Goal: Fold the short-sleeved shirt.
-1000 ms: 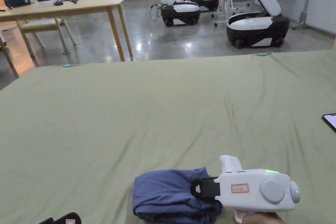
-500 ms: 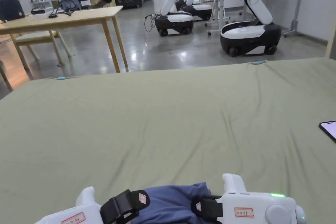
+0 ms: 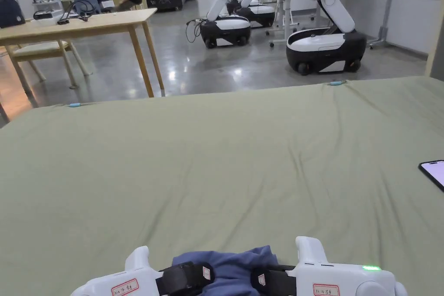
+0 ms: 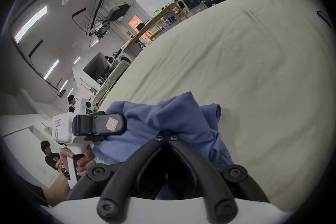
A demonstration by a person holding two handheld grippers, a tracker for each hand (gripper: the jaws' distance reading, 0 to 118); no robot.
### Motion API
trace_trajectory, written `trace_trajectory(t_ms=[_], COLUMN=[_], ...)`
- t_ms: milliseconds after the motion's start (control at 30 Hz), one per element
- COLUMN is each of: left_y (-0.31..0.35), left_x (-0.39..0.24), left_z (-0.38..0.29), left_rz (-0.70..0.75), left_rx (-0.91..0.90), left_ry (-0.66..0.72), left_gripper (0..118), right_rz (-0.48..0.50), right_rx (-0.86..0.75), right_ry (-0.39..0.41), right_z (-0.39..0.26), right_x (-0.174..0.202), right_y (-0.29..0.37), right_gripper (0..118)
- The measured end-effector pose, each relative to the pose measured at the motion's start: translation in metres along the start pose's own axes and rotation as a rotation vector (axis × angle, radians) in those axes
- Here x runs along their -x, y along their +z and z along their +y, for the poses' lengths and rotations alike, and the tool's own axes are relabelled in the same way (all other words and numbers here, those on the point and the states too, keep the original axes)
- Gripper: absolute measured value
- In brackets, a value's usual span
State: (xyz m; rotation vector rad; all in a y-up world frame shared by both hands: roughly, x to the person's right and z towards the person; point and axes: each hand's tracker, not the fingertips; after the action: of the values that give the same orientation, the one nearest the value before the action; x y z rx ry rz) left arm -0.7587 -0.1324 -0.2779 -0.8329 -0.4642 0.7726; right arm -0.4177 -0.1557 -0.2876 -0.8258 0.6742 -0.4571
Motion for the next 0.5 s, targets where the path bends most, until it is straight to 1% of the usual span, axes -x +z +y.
trace_trajectory(t_ms=[133,267,300,400,433,500], left_y=[-0.002,0.007,0.012,0.041,0.052,0.082], left_x=[-0.005,-0.001,0.003,0.018,0.025,0.046], left_z=[0.005,0.016,0.019,0.03,0.035,0.052], left_rz=[0.018,-0.019,-0.025,-0.007,-0.009,0.014], left_rx=[0.012,0.037,0.042,0.019,0.02,0.027], left_ry=[-0.023,-0.006,-0.008,-0.031,-0.008,-0.034], left_gripper=[42,41,41,41,41,41], right_rz=[-0.017,-0.013,0.004,0.127,0.148,0.174], right_rx=[-0.01,-0.014,-0.019,-0.042,-0.062,-0.076], right_ry=[0.019,0.014,0.016,0.063,0.073,0.088], right_z=[0.0,0.005,0.005,0.005,0.005,0.007], right_x=[0.005,0.016,0.022,0.046,0.054,0.071], right_y=[0.0,0.004,0.006,0.013,0.016,0.021], right_gripper=[1,1,1,1,1,1])
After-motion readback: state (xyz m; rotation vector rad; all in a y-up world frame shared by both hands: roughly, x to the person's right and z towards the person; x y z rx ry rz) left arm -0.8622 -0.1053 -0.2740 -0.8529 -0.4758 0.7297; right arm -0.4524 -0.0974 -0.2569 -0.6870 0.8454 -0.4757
